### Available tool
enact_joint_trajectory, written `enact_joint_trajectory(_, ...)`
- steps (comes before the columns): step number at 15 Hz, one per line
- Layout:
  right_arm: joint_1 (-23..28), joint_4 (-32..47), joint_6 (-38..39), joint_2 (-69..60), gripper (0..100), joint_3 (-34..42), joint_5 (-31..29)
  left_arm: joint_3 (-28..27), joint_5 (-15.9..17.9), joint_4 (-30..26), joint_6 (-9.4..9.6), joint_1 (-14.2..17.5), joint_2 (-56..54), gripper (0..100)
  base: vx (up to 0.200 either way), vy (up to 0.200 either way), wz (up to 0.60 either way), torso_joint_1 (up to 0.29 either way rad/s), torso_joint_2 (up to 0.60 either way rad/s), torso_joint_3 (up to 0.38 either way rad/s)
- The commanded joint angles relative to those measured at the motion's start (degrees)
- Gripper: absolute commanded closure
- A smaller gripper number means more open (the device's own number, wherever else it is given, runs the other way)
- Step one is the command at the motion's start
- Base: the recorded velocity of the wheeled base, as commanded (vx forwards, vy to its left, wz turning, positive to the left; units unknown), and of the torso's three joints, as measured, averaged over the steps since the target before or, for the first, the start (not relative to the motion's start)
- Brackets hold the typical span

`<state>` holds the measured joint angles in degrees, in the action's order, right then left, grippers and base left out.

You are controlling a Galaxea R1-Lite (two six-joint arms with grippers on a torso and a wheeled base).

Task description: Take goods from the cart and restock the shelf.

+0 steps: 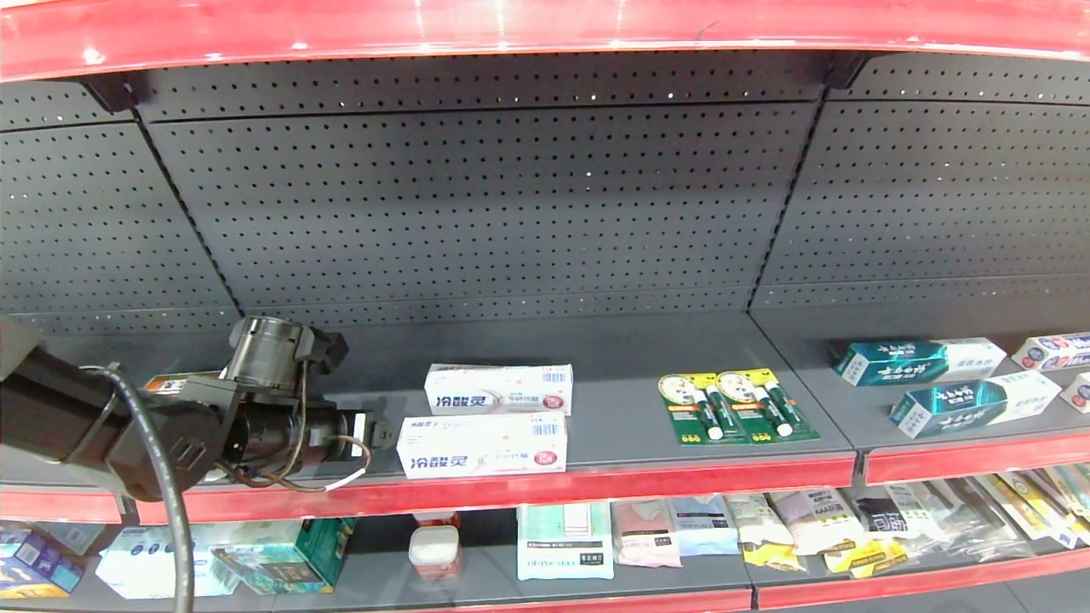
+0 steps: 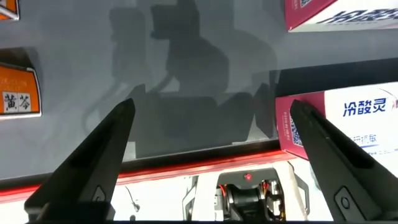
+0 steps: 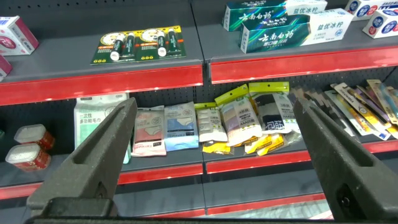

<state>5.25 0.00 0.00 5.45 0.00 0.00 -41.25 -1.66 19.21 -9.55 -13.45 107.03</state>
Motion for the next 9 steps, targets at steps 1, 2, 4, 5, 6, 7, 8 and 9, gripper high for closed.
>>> enact_joint_trajectory(1,0.02,0.00,0.00,0.09,0,0.00,0.00,-0.32,-0.10,0.04,-0.03,-0.44,0.19,0,0.000,0.000,0.00,0.000,0.00,0.000)
enact_joint_trajectory(2,0.02,0.00,0.00,0.09,0,0.00,0.00,-0.41,-0.10,0.04,-0.03,-0.53,0.19,0,0.000,0.000,0.00,0.000,0.00,0.000)
enact_joint_trajectory(4,0.02,0.00,0.00,0.09,0,0.00,0.00,-0.41,-0.10,0.04,-0.03,-0.79,0.19,0,0.000,0.000,0.00,0.000,0.00,0.000)
enact_joint_trajectory(5,-0.07,0.00,0.00,0.09,0,0.00,0.00,-0.41,-0.10,0.04,-0.03,-0.88,0.19,0,0.000,0.000,0.00,0.000,0.00,0.000)
enact_joint_trajectory(6,0.02,0.00,0.00,0.09,0,0.00,0.00,-0.41,-0.10,0.04,-0.03,-0.88,0.19,0,0.000,0.000,0.00,0.000,0.00,0.000)
enact_joint_trajectory(7,0.02,0.00,0.00,0.09,0,0.00,0.00,-0.50,-0.19,0.04,-0.03,-0.88,0.19,0,0.000,0.000,0.00,0.000,0.00,0.000)
enact_joint_trajectory(8,-0.07,0.00,0.00,0.09,0,0.00,0.00,-0.41,-0.19,0.04,-0.03,-1.06,0.19,0,0.000,0.000,0.00,0.000,0.00,0.000)
enact_joint_trajectory(9,0.02,0.00,0.00,0.09,0,0.00,0.00,-0.41,-0.19,0.04,-0.03,-1.06,0.28,0,0.000,0.000,0.00,0.000,0.00,0.000)
